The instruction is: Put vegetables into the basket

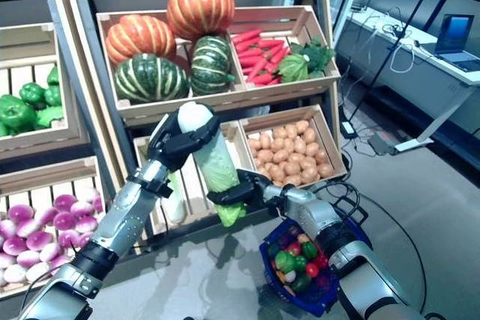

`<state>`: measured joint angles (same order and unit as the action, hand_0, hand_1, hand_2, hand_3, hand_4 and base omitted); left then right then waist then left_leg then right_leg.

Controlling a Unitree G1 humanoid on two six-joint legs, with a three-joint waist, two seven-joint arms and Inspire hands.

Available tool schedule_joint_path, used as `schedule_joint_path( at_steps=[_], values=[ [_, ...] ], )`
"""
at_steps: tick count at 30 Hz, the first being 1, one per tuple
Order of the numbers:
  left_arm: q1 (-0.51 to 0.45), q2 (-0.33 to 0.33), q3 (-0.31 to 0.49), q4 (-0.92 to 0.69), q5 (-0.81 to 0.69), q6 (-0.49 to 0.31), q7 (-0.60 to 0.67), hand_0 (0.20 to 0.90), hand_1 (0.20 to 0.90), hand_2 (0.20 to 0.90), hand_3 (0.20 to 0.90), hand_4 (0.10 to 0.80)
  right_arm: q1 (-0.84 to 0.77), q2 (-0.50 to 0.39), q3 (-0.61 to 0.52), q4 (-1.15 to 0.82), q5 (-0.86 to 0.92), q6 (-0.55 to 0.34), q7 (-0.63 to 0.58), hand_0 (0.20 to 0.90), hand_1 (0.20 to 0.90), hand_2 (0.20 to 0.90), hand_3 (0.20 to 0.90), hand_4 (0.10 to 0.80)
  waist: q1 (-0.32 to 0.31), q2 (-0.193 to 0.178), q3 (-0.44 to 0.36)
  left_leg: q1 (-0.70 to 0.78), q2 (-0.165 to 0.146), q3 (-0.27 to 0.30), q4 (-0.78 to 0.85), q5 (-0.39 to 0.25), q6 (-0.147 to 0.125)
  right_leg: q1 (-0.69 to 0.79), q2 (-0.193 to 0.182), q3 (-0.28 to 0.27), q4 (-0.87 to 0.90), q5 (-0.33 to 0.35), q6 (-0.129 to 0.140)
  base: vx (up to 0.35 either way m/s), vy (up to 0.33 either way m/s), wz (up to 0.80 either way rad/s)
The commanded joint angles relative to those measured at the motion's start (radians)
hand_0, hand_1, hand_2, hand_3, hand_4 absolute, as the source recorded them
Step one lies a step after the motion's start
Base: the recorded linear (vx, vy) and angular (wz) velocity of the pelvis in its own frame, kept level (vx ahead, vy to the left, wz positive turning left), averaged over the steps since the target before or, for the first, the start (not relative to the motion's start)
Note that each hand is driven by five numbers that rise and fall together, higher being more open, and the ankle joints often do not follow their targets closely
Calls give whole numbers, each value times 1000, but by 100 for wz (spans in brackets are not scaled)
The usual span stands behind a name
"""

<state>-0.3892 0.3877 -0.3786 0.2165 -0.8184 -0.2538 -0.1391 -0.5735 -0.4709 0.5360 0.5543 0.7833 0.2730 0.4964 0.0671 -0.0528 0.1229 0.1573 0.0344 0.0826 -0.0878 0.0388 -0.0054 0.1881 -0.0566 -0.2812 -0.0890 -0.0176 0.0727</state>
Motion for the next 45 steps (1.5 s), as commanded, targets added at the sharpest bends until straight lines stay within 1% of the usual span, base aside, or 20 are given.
schedule_joint_path(
  at_steps=[1, 4, 8, 11, 14, 18, 24, 25, 26, 27, 29, 31, 32, 35, 36, 38, 39, 41, 43, 45],
  values=[
    [-92, -83, -124, -10, 25, -13, -86, 900, 900, 900, 900, 800, -208, 5, -108, 32, 75, -198, -115, 300, 300, 300, 300, 400, -7, 8, -78, 5, -30, -4, 0, -111, 30, 7, 5, 23, 2, -23, -71, -8, 10, -6],
    [-78, -56, -117, -2, 76, -17, -74, 900, 900, 900, 900, 800, -179, -19, -132, 40, 59, -194, -130, 300, 300, 300, 300, 400, -10, 10, -76, 7, -31, 0, 0, -112, 31, 7, 5, 28, 2, -22, -68, 0, 0, 0],
    [-46, 16, -80, 2, 146, -16, -58, 900, 900, 900, 900, 800, -91, -62, -172, 62, 39, -220, -136, 300, 300, 300, 300, 400, -15, 14, -73, 8, -28, 14, 0, -112, 31, 4, 6, 33, 2, -19, -63, 1, 2, -1],
    [-39, 49, -63, 10, 199, -27, -43, 900, 900, 900, 900, 800, -48, -76, -194, 82, 26, -230, -131, 300, 300, 300, 300, 400, -17, 16, -71, 7, -26, 21, 0, -111, 31, 0, 6, 34, 2, -15, -63, -6, 2, -6],
    [-30, 119, -25, 24, 287, -48, -14, 900, 900, 900, 900, 800, 34, -102, -233, 121, 33, -232, -114, 300, 300, 300, 300, 400, -19, 19, -67, 6, -24, 28, 0, -109, 31, -2, 7, 35, 2, -13, -60, -3, -1, -14],
    [-19, 191, 42, 37, 333, -68, 28, 900, 900, 900, 900, 800, 112, -124, -289, 186, 27, -243, -152, 300, 300, 300, 300, 400, -24, 24, -63, 5, -23, 38, 0, -108, 30, -7, 8, 40, 2, -13, -59, 2, 1, -7],
    [-29, 296, 126, 104, 512, -92, 193, 900, 900, 900, 900, 800, 174, -139, -371, 292, 29, -278, -218, 300, 300, 300, 300, 400, -33, 36, -55, 3, -22, 49, 0, -108, 28, -12, 9, 49, 2, -15, -56, 0, 10, -9],
    [-32, 317, 144, 127, 560, -93, 231, 900, 900, 900, 900, 800, 183, -146, -389, 311, 34, -288, -223, 300, 300, 300, 300, 400, -35, 40, -53, 3, -23, 51, 0, -109, 27, -12, 10, 51, 2, -16, -56, 6, 17, -8],
    [-44, 363, 159, 179, 698, -110, 322, 900, 900, 900, 900, 800, 191, -154, -416, 339, 46, -297, -252, 300, 300, 300, 300, 400, -39, 46, -50, 3, -24, 53, 0, -109, 27, -13, 10, 55, 2, -16, -55, 6, 15, -6],
    [-46, 367, 158, 186, 709, -113, 333, 900, 900, 900, 900, 800, 191, -155, -419, 342, 47, -298, -256, 300, 300, 300, 300, 400, -39, 46, -50, 4, -24, 53, 0, -109, 26, -13, 10, 56, 2, -16, -55, 14, 14, -5],
    [-61, 441, 149, 234, 903, -107, 450, 900, 900, 900, 900, 800, 204, -162, -447, 364, 54, -296, -306, 300, 300, 300, 300, 400, -44, 54, -50, 6, -25, 57, 0, -110, 26, -12, 9, 59, 2, -17, -53, 38, 10, -7],
    [-63, 496, 139, 254, 990, -110, 515, 900, 900, 900, 900, 800, 226, -166, -467, 380, 55, -289, -335, 300, 300, 300, 300, 400, -47, 57, -52, 10, -26, 61, 0, -112, 27, -11, 9, 62, 2, -18, -51, 67, 7, -7],
    [-61, 532, 126, 260, 1075, -106, 569, 900, 900, 900, 900, 800, 239, -166, -482, 400, 53, -281, -361, 300, 300, 300, 300, 400, -48, 61, -52, 11, -26, 64, 0, -112, 28, -10, 8, 64, 2, -18, -50, 74, 6, -2],
    [-66, 577, 88, 254, 1176, -88, 641, 900, 900, 900, 900, 800, 235, -156, -494, 452, 47, -266, -395, 300, 300, 300, 300, 400, -45, 71, -41, 15, -31, 66, 0, -101, 31, -15, 5, 67, 16, -19, -55, 56, 9, 0],
    [-87, 587, 69, 252, 1168, -78, 658, 900, 900, 900, 900, 800, 215, -157, -482, 463, 53, -263, -412, 300, 300, 300, 300, 400, -43, 76, -17, -16, -34, 56, 52, -108, 30, -47, -4, 71, 75, -39, -61, -70, 23, 0],
    [-137, 592, 42, 276, 1181, -80, 704, 900, 900, 900, 900, 800, 155, -169, -468, 496, 67, -257, -434, 300, 300, 300, 300, 400, -40, 82, 37, -110, -34, 48, 204, -154, 27, -130, -25, 64, 203, -89, -76, -217, 23, -2],
    [-178, 589, 23, 294, 1194, -80, 741, 900, 900, 900, 900, 800, 101, -180, -459, 531, 74, -261, -438, 300, 300, 300, 300, 400, -41, 88, 83, -165, -29, 41, 279, -177, 22, -182, -37, 66, 274, -114, -84, -309, 30, -1],
    [-237, 590, -5, 313, 1244, -72, 787, 900, 900, 900, 900, 800, 18, -193, -445, 587, 87, -262, -451, 300, 300, 300, 300, 400, -42, 97, 152, -251, -23, 45, 396, -214, 30, -274, -57, 71, 408, -157, -103, -321, 34, 0],
    [-282, 595, -45, 329, 1295, -53, 824, 900, 900, 900, 900, 800, -59, -208, -439, 626, 97, -249, -477, 300, 300, 300, 300, 400, -40, 105, 209, -358, -24, 50, 520, -254, 40, -385, -86, 74, 546, -194, -111, -281, 45, -4],
    [-312, 602, -77, 348, 1329, -46, 854, 900, 900, 900, 900, 800, -112, -224, -433, 650, 87, -233, -492, 300, 300, 300, 300, 400, -34, 108, 234, -433, -28, 58, 593, -280, 44, -468, -107, 75, 642, -221, -111, -196, 46, 3]
  ],
)
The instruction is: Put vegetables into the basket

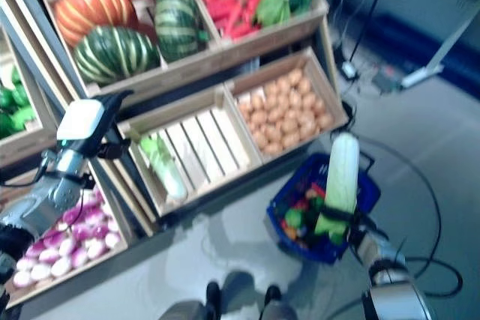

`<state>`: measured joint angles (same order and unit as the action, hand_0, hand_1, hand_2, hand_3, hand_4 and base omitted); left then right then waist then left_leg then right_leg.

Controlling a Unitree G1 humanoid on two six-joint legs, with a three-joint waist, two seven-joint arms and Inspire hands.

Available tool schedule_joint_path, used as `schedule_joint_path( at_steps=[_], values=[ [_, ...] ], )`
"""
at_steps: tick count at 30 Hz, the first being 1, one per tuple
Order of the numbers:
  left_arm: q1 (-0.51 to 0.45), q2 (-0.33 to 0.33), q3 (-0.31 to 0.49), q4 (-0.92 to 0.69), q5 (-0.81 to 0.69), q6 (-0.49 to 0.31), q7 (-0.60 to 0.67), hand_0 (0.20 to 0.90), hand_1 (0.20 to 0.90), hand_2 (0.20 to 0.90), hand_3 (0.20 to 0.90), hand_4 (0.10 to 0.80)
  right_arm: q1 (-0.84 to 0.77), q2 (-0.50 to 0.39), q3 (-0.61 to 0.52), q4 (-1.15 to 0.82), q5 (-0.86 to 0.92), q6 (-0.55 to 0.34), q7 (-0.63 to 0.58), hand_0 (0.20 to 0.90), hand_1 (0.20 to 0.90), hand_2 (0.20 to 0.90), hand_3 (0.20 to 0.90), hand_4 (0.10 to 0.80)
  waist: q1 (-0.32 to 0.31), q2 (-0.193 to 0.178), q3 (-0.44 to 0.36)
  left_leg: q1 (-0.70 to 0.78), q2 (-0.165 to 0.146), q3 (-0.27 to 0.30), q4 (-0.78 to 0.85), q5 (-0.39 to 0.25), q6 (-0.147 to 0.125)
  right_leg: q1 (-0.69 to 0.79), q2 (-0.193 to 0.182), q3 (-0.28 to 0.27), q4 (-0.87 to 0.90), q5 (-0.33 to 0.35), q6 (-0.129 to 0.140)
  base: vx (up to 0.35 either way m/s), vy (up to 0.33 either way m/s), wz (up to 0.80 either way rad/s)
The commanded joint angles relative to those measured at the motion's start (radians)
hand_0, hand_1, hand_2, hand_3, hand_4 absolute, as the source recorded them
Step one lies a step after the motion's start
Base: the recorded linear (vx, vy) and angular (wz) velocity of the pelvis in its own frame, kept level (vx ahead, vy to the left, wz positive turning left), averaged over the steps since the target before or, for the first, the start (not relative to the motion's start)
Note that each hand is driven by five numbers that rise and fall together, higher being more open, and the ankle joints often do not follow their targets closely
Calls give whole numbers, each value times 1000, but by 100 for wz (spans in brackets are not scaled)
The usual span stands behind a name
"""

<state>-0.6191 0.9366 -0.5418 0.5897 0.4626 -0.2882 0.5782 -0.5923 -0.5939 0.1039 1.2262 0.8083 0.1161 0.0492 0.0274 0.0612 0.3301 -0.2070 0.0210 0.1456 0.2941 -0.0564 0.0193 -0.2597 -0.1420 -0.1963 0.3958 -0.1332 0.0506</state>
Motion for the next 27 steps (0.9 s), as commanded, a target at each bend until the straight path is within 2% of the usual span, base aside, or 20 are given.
schedule_joint_path(
  at_steps=[1, 7, 13, 18, 23, 24, 25, 27],
  values=[
    [-109, 62, 65, -26, 51, 0, 150, 900, 900, 900, 900, 800, -125, -117, 9, -9, 62, -67, -43, 300, 300, 300, 300, 400, 6, 0, 51, -113, -21, -5, 262, -202, 22, -69, -34, -7, 222, -122, -89, -156, 38, 10],
    [-259, 97, -48, 7, 117, 25, 228, 900, 900, 900, 900, 800, -267, -192, 68, 60, 94, 10, -42, 300, 300, 300, 300, 400, -2, 30, 92, -334, -33, 9, 499, -280, 44, -315, -73, 35, 499, -205, -109, -127, 46, 6],
    [-382, 120, -152, 29, 127, 88, 299, 900, 900, 900, 900, 800, -391, -239, 120, 101, 105, 44, -71, 300, 300, 300, 300, 400, -17, 71, 119, -483, -39, 24, 646, -320, 46, -489, -87, 86, 660, -247, -121, -69, 55, 6],
    [-442, 124, -194, 56, 147, 125, 345, 900, 900, 900, 900, 800, -455, -261, 133, 148, 193, 140, -77, 300, 300, 300, 300, 400, -27, 92, 125, -556, -33, 41, 710, -334, 43, -577, -90, 114, 733, -266, -130, -36, 35, 2],
    [-481, 141, -215, 50, 161, 191, 355, 900, 900, 900, 900, 800, -468, -274, 123, 173, 284, 211, -19, 300, 300, 300, 300, 400, -38, 110, 133, -620, -23, 54, 782, -348, 40, -648, -92, 134, 803, -286, -142, -16, 13, 1],
    [-484, 141, -217, 52, 163, 193, 353, 900, 900, 900, 900, 800, -468, -274, 122, 173, 286, 216, -13, 580, 580, 580, 580, 587, -39, 111, 133, -624, -23, 54, 787, -349, 39, -652, -92, 136, 807, -288, -142, -18, 18, 3],
    [-497, 144, -234, 56, 165, 205, 340, 900, 900, 900, 900, 800, -471, -274, 122, 174, 331, 230, -1, 900, 900, 900, 900, 800, -42, 114, 136, -637, -19, 56, 801, -350, 37, -665, -89, 141, 820, -291, -145, 0, 0, 0],
    [-513, 153, -256, 57, 176, 227, 328, 900, 900, 900, 900, 800, -471, -273, 102, 169, 448, 227, -16, 900, 900, 900, 900, 800, -47, 117, 137, -662, -13, 57, 826, -356, 36, -691, -81, 150, 840, -296, -147, 0, 0, 0]
  ],
)
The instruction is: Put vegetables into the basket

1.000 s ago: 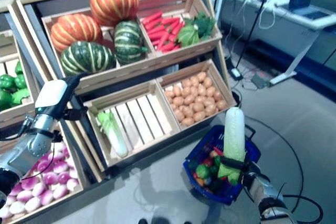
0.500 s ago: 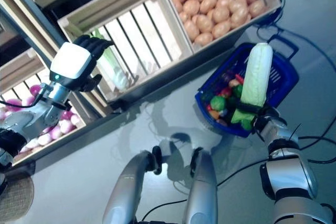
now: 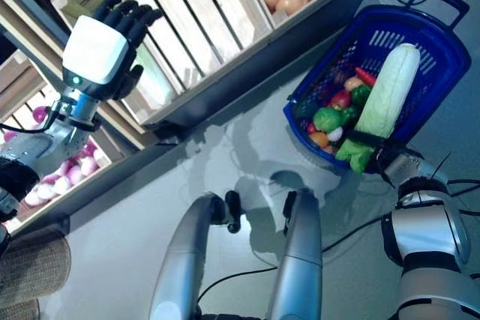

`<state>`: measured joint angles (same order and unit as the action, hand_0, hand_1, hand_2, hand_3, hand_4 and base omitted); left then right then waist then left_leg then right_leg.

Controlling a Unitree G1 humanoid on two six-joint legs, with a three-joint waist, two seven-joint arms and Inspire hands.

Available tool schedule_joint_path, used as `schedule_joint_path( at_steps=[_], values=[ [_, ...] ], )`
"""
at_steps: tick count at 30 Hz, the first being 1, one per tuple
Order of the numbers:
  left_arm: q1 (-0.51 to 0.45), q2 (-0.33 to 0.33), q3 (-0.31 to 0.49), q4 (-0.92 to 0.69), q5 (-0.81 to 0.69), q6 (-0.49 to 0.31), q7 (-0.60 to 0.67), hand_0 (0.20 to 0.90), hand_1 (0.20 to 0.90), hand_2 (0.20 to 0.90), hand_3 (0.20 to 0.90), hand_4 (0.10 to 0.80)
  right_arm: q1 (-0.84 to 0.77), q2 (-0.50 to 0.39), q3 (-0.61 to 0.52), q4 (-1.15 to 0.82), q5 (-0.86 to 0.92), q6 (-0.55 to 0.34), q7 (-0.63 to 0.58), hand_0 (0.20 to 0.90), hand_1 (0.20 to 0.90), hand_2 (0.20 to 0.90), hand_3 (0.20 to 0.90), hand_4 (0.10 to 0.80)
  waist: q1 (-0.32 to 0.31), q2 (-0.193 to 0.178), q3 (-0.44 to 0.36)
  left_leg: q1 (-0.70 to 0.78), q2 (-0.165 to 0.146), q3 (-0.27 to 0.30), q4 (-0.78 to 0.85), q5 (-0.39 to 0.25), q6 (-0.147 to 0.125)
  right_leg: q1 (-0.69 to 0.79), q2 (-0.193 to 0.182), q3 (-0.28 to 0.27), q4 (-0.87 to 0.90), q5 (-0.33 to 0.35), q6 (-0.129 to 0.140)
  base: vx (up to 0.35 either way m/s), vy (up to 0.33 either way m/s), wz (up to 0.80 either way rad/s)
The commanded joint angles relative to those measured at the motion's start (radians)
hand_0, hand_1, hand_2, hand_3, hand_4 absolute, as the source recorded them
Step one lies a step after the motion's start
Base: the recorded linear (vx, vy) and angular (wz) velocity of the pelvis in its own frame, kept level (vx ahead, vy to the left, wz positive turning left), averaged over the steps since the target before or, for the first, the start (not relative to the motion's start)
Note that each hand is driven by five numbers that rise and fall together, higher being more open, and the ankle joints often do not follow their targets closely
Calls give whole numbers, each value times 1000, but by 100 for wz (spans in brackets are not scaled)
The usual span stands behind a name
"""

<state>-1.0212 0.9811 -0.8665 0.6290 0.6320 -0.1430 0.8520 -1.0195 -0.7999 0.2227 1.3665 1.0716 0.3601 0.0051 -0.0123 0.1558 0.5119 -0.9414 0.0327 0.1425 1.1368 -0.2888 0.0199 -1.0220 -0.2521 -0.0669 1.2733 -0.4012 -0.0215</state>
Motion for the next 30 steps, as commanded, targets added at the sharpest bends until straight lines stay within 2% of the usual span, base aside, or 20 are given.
schedule_joint_path(
  at_steps=[1, 4, 6, 8, 15, 20, 27, 30],
  values=[
    [-116, 110, 60, 24, 11, 86, 52, 900, 900, 900, 900, 800, -44, -65, -31, 26, 250, -23, 35, 900, 900, 900, 900, 800, -8, 23, -44, 65, -23, 60, -9, -125, 34, 64, 32, 22, -33, -28, -74, 0, 0, 0],
    [-152, 119, 13, 42, 6, 111, 8, 900, 900, 900, 900, 800, -53, -45, -66, -2, 379, -56, 31, 900, 900, 900, 900, 800, -19, 28, -37, 39, -12, 63, 12, -128, 35, 37, 43, 33, -16, -25, -73, 0, 0, 0],
    [-180, 117, -22, 54, 4, 125, -34, 900, 900, 900, 900, 800, -57, -31, -71, -21, 365, -101, 15, 900, 900, 900, 900, 800, -25, 29, -34, 31, -4, 64, 17, -129, 33, 30, 51, 38, -15, -22, -71, 6, 12, -2],
    [-204, 119, -58, 66, -7, 141, -87, 900, 900, 900, 900, 800, -76, -29, -60, -38, 342, -160, -64, 900, 900, 900, 900, 800, -31, 28, -29, 21, 4, 64, 25, -131, 32, 19, 60, 44, -13, -19, -69, 15, 28, -7],
    [-259, 127, -117, 122, -57, 184, -256, 900, 900, 900, 900, 800, -156, -29, 40, -102, 249, -237, -46, 900, 900, 900, 900, 800, -37, 22, -6, -9, 23, 63, 33, -131, 31, -10, 75, 51, -15, -6, -66, 9, 38, -3],
    [-278, 132, -121, 149, -77, 253, -339, 900, 900, 900, 900, 800, -141, -15, 104, -287, 189, -292, -19, 900, 900, 900, 900, 800, -41, 4, 8, -49, 32, 57, 37, -129, 30, -44, 79, 49, -24, 5, -65, -11, 56, -4],
    [-273, 145, -85, 180, -48, 297, -352, 900, 900, 900, 900, 800, -26, -9, 158, -656, 125, -368, -36, 900, 900, 900, 900, 800, -49, -37, 8, -114, 51, 48, 55, -132, 27, -99, 72, 31, -28, 18, -60, 13, 78, -1],
    [-278, 150, -76, 201, -38, 295, -342, 900, 900, 900, 900, 800, 6, -21, 158, -744, 119, -399, -40, 900, 900, 900, 900, 800, -51, -51, 8, -137, 58, 43, 57, -130, 26, -117, 72, 23, -39, 29, -57, 22, 107, -1]
  ],
)
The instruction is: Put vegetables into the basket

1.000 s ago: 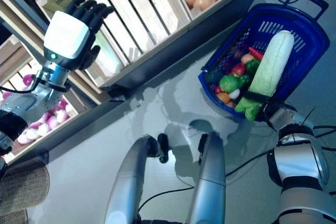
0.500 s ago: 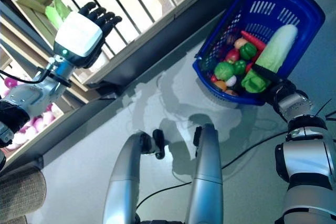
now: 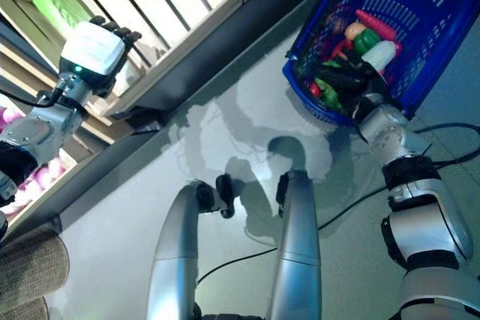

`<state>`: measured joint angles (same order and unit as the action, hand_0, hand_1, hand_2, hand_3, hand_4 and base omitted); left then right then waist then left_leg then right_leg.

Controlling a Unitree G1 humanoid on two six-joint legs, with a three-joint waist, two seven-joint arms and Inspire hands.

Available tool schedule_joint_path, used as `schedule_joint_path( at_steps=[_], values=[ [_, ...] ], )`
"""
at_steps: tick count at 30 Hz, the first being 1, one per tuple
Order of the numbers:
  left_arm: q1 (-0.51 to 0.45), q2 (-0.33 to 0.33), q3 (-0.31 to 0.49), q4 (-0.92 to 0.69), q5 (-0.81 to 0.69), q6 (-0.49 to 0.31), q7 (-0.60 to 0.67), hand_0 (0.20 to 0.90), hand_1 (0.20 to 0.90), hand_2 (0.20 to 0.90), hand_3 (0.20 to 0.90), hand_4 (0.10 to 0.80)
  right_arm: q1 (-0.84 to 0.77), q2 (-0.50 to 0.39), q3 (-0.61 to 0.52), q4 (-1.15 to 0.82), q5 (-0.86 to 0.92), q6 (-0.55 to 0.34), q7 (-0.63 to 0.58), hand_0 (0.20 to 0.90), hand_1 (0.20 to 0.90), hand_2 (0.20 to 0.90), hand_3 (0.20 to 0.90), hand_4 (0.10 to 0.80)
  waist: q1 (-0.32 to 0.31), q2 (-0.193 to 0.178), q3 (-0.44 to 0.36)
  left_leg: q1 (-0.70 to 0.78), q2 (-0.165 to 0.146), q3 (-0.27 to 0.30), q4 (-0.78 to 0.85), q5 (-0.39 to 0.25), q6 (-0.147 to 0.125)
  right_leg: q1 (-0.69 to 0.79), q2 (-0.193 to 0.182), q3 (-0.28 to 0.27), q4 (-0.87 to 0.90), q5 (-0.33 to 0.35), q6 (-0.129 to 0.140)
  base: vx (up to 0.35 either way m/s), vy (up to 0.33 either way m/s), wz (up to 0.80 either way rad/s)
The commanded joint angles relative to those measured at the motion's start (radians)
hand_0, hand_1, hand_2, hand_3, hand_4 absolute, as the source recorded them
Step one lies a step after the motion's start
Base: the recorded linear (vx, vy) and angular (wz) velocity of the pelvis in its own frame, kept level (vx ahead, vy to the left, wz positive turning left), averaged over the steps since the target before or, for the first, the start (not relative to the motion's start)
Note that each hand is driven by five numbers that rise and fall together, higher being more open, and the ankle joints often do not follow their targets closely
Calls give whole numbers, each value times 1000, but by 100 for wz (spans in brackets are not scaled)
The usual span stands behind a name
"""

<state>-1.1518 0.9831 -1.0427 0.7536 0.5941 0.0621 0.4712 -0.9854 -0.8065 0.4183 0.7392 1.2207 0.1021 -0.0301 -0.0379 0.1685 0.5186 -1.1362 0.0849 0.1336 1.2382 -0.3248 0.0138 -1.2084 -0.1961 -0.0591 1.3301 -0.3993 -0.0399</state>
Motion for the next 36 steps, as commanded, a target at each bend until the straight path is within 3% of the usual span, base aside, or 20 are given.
schedule_joint_path(
  at_steps=[1, 7, 22, 32, 33, 34, 35, 36],
  values=[
    [-155, 151, 98, 77, 7, 88, 37, 900, 900, 900, 900, 800, -17, -20, -42, -143, -24, -149, 2, 900, 900, 900, 900, 800, -25, -69, 1, 45, 8, 49, -40, -95, 34, 58, 14, 13, -96, 30, -37, 8, 74, -2],
    [-194, 144, 79, 87, 27, 123, 0, 900, 900, 900, 900, 800, 22, -35, -80, -243, -19, -191, 12, 900, 900, 900, 900, 800, -29, -89, 1, -34, 20, 36, -4, -96, 41, -6, 9, -2, -83, 42, -31, 8, 83, -2],
    [-255, 142, -3, 149, 68, 115, -202, 900, 900, 900, 900, 800, 70, -78, -148, -370, -9, -269, -14, 900, 900, 900, 900, 800, -32, -118, 1, -135, 37, 12, 35, -90, 51, -85, 5, -25, -76, 61, -19, 15, 55, 0],
    [-204, 175, 19, 184, 16, 173, -362, 900, 900, 900, 900, 800, 84, -98, -175, -369, -35, -292, -18, 900, 900, 900, 900, 800, -22, -112, 1, -108, 41, 22, -4, -86, 48, -61, -3, -36, -106, 62, -19, 1, 4, -5],
    [-202, 176, 20, 185, 13, 177, -367, 768, 768, 768, 768, 712, 83, -98, -174, -368, -35, -293, -19, 900, 900, 900, 900, 800, -22, -111, 1, -106, 41, 23, -6, -85, 48, -59, -3, -36, -108, 63, -19, 4, -11, -9],
    [-194, 177, 23, 190, -1, 183, -374, 768, 768, 768, 768, 712, 82, -98, -173, -367, -34, -293, -25, 900, 900, 900, 900, 800, -20, -109, 1, -99, 41, 24, -14, -83, 46, -53, -4, -37, -113, 63, -19, 4, -10, -10],
    [-187, 178, 27, 195, -9, 186, -384, 300, 300, 300, 300, 400, 81, -99, -176, -368, -33, -289, -27, 900, 900, 900, 900, 800, -20, -109, 1, -91, 40, 26, -23, -80, 45, -46, -5, -38, -119, 64, -19, 4, -14, -10],
    [-180, 179, 32, 198, -8, 186, -397, 300, 300, 300, 300, 400, 83, -99, -179, -369, -33, -286, -29, 900, 900, 900, 900, 800, -19, -108, 1, -87, 41, 27, -28, -79, 43, -42, -5, -39, -124, 65, -19, 2, -12, -6]
  ],
)
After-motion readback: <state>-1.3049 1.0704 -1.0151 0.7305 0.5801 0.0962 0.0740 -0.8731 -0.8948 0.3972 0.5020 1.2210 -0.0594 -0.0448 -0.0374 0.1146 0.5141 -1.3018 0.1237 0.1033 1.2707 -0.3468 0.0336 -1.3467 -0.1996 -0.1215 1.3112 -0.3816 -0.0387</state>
